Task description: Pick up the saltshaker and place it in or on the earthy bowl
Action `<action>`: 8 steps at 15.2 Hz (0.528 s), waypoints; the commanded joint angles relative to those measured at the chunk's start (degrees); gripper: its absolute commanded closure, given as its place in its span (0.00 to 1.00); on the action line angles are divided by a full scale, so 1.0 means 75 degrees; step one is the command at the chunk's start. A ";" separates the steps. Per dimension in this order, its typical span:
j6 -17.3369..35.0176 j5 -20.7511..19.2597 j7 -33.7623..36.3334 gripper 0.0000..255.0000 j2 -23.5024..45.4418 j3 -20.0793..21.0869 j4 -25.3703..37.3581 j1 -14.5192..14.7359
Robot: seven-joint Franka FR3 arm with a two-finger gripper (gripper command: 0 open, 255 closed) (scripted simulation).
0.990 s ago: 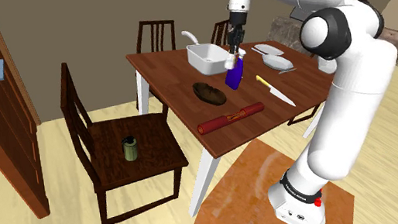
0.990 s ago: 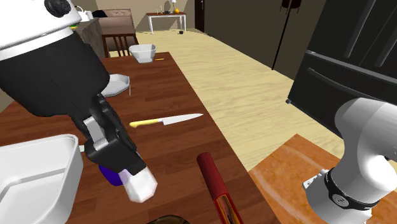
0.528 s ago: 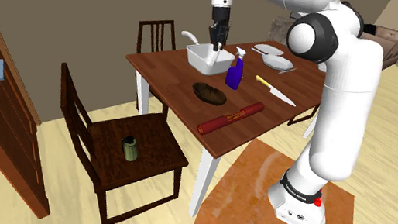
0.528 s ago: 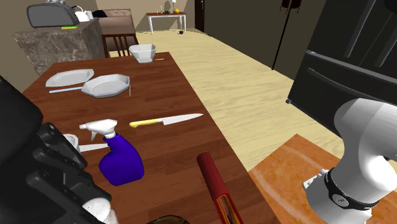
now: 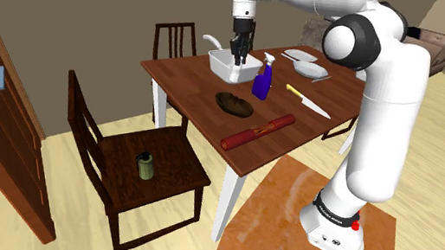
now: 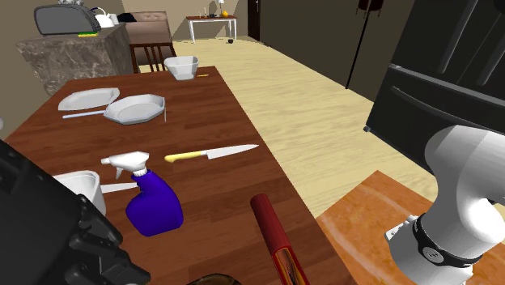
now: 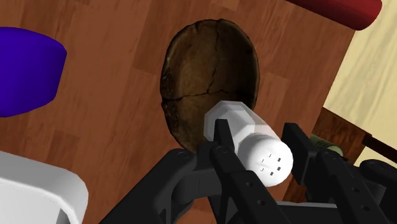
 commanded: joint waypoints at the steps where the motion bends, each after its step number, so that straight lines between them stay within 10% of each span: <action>1: 0.0244 -0.0011 0.0009 1.00 -0.0039 0.0007 -0.0277 0.0033; 8: 0.0972 -0.0011 -0.0005 1.00 -0.0059 0.0026 -0.1027 0.0088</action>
